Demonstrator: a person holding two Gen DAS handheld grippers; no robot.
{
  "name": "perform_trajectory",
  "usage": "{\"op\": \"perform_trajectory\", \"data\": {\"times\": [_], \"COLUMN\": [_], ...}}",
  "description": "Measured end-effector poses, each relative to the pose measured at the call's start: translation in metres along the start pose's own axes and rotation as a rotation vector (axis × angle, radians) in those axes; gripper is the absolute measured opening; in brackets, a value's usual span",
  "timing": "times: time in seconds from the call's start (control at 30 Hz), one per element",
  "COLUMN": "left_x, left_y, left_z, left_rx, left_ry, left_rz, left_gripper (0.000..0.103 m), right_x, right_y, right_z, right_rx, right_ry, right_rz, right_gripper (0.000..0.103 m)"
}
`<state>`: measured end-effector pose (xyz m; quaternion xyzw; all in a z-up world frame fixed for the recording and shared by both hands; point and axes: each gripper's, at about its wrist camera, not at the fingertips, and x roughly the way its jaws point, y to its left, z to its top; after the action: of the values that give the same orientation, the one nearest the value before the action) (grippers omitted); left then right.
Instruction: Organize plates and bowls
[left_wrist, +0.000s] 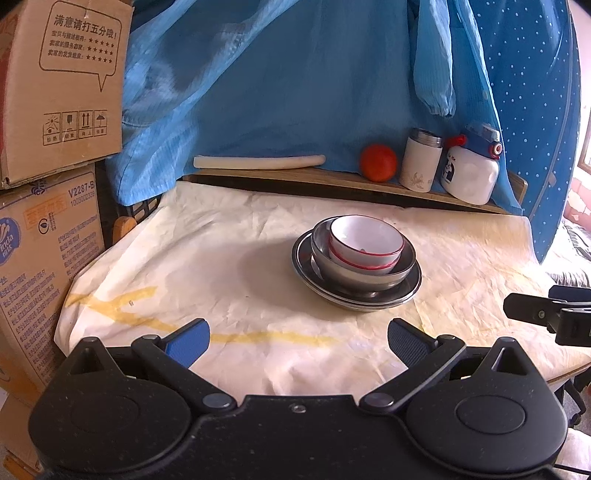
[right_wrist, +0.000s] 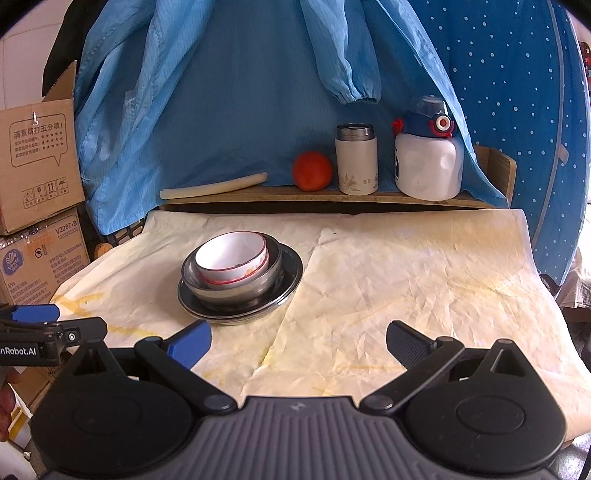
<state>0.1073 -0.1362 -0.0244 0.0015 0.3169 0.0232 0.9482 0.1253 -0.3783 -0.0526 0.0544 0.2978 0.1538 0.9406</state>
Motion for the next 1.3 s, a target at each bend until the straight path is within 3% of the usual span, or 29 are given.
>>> {"op": "perform_trajectory", "data": {"times": [1.3], "left_x": [0.0020], "left_y": [0.0001], "left_z": [0.0017], "left_rx": [0.013], "left_ry": [0.000], "left_rz": [-0.006], "left_gripper": [0.102], "right_x": [0.0026], "right_y": [-0.0036], "right_z": [-0.0002], "right_rx": [0.002], "right_ry": [0.004], "right_rz": [0.006], "right_gripper": [0.103]}}
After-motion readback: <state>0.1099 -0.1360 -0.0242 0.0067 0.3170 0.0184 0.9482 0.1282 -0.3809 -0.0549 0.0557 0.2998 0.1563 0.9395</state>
